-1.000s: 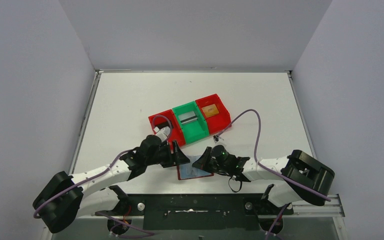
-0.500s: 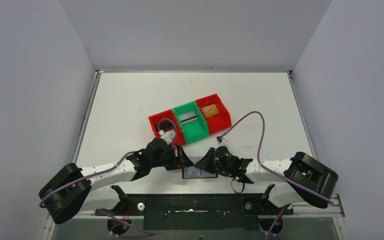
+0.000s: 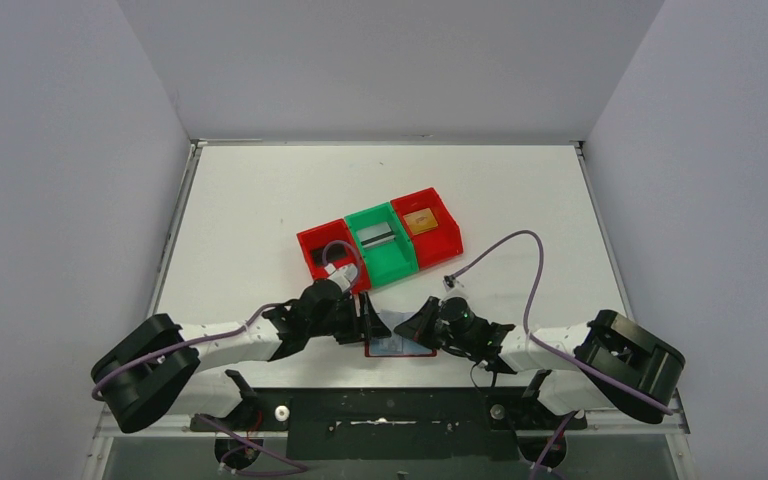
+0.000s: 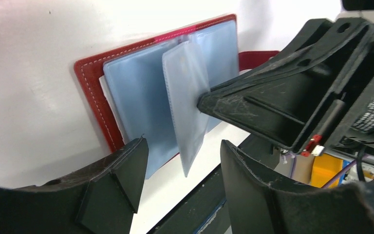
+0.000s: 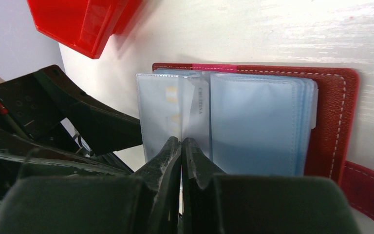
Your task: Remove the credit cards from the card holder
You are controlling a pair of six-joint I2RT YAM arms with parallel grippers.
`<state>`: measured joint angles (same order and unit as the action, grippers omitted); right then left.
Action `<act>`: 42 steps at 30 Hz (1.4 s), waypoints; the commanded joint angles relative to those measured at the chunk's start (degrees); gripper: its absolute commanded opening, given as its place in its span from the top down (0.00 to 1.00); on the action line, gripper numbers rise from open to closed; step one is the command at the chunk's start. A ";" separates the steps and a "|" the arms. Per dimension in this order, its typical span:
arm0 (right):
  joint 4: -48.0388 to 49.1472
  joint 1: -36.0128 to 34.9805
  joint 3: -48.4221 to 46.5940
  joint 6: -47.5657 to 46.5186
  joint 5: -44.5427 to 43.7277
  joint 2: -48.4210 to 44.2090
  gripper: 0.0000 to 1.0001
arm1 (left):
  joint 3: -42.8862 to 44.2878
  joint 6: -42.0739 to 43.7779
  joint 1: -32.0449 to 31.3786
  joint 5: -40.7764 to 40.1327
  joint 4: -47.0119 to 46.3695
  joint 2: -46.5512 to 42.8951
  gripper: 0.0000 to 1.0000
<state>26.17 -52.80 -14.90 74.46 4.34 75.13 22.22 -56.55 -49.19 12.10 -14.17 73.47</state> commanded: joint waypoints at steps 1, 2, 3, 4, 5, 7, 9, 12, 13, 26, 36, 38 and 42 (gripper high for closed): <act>4.98 0.67 0.95 0.86 -0.44 -1.39 0.99 | 2.12 0.60 -0.90 0.32 -4.47 1.96 0.48; 5.02 0.68 1.12 0.90 -0.40 -1.43 0.99 | 2.05 0.44 -1.10 0.30 -5.12 2.22 0.50; 4.98 0.73 1.26 1.00 -0.39 -1.65 0.99 | 1.88 0.19 -1.21 0.34 -5.85 2.46 0.52; 5.02 0.79 1.35 1.03 -0.48 -1.78 0.99 | 1.87 0.01 -1.33 0.38 -6.49 2.77 0.55; 5.10 0.81 1.49 1.04 -0.47 -1.89 0.98 | 1.91 0.04 -1.40 0.76 -7.19 3.18 0.58; 5.20 0.78 1.70 1.13 -0.57 -2.21 0.98 | 2.26 0.19 -1.43 1.97 -8.23 4.16 0.63; 5.18 0.89 1.79 1.05 -0.56 -2.56 0.97 | 2.54 0.30 -1.67 3.24 -9.92 4.90 0.67; 5.01 0.93 1.81 1.09 -0.71 -2.92 0.95 | 3.35 0.54 -1.96 4.51 -11.46 5.91 0.71; 4.92 0.98 1.80 1.11 -0.63 -3.03 0.94 | 3.76 0.71 -2.03 4.70 -11.43 6.24 0.73; -24.51 0.07 -3.56 -0.20 -14.50 -19.17 0.56 | 6.69 2.11 -2.38 2.81 -6.93 6.16 0.77; -36.21 -0.16 -4.39 2.99 -21.24 -26.06 0.54 | 14.23 5.48 -5.17 6.57 -5.85 10.84 0.74; -37.86 -0.25 -4.59 3.70 -22.31 -26.93 0.54 | 15.14 5.58 -5.81 8.16 -6.66 13.40 0.73; -39.57 -0.46 -4.99 3.54 -23.30 -28.87 0.54 | 15.22 5.57 -7.55 6.43 -6.28 14.57 0.73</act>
<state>-10.85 -52.62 -16.73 77.28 -14.37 48.47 35.86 -52.45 -55.13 18.33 -19.05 87.57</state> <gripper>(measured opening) 0.464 0.265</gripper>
